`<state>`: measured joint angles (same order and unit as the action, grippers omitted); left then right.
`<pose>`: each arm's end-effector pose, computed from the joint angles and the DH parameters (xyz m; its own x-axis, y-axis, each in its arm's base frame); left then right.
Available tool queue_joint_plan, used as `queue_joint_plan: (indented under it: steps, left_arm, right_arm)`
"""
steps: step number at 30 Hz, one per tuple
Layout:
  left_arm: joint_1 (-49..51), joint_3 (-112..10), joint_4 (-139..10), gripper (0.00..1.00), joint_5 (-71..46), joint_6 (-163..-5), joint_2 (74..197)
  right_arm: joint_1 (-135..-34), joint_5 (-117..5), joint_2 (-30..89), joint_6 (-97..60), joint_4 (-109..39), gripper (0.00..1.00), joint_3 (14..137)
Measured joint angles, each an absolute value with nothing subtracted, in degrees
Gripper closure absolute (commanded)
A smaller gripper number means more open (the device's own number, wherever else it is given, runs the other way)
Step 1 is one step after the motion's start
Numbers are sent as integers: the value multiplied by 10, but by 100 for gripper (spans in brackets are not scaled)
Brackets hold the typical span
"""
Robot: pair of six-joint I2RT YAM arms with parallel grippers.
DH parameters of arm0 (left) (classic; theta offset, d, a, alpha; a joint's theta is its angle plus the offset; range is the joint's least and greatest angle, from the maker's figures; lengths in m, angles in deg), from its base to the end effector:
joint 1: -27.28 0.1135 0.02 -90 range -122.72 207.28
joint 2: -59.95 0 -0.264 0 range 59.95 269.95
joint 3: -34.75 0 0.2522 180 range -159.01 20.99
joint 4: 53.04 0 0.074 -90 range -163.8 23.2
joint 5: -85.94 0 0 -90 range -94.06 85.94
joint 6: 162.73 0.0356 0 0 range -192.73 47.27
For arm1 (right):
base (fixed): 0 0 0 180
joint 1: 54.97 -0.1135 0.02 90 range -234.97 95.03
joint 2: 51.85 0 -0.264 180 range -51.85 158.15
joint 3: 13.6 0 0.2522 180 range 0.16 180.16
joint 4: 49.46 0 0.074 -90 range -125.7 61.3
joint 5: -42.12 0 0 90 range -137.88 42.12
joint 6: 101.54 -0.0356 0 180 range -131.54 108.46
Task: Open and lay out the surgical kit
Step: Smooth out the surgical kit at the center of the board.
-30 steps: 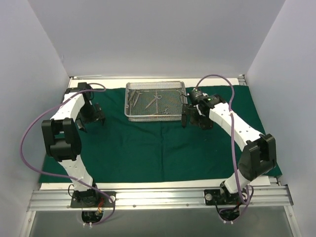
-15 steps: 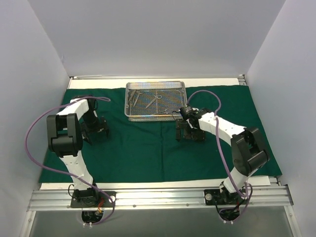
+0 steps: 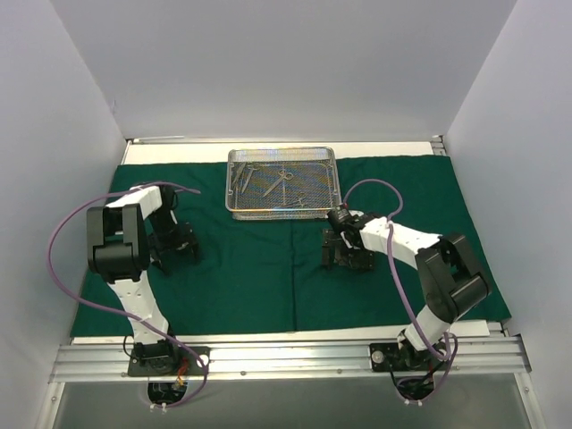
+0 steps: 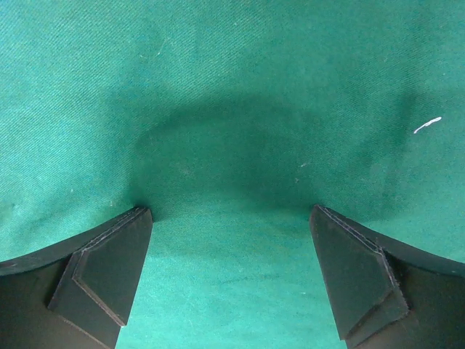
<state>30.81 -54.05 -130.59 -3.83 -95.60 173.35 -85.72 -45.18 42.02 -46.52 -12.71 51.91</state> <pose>0.3305 0.0205 0.1437 -0.8754 -0.4434 0.1924 -0.4352 0.8963 0.0854 0.2637 0.1549 0.1577 -0.9218 0.1179 -0.3693 0.0424 0.9776 0.2063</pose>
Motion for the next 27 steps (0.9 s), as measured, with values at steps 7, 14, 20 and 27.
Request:
queue_joint_plan:
  steps: [7, 14, 20, 27]
  left_arm:
    - [320, -511, -1308, 3, -52, -962, 1720]
    - [337, -518, -1317, 3, -26, -967, 1713]
    - [352, -607, -1330, 4, 10, -973, 1712]
    - [379, -623, -1330, 4, 16, -974, 1716]
  right_arm:
    - [-867, -445, 402, -477, -128, 3, 501]
    - [-869, -432, 408, -473, -56, 2, 539]
    - [-860, -421, 408, -453, -24, 1, 611]
    - [-758, -425, 423, -411, -31, 1, 610]
